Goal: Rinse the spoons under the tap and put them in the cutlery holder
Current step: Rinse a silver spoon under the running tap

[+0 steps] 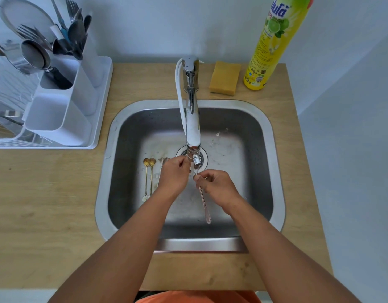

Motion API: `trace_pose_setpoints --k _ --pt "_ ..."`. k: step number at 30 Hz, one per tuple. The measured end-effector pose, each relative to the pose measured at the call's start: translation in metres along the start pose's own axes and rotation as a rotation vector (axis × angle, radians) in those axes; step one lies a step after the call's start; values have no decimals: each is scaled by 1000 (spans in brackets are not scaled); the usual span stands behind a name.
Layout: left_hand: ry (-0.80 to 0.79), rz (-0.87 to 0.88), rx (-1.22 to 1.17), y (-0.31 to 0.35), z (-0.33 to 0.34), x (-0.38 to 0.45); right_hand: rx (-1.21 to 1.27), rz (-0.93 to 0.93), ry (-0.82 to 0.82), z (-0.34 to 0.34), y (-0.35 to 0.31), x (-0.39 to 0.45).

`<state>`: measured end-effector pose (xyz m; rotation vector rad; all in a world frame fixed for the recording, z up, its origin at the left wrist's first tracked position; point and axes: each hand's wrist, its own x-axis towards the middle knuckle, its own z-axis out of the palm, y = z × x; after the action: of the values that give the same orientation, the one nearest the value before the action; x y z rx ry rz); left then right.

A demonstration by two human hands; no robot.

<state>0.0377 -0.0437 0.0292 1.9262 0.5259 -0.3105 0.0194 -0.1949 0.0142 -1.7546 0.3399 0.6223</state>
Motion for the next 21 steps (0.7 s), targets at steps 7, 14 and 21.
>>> trace_pose_setpoints --k 7,14,21 --pt "-114 -3 10 17 -15 4 13 13 -35 0 -9 4" --pt "-82 59 169 29 -13 12 99 4 -53 4 -14 5" --pt "-355 116 153 33 -25 16 161 -21 -39 2 -6 2"
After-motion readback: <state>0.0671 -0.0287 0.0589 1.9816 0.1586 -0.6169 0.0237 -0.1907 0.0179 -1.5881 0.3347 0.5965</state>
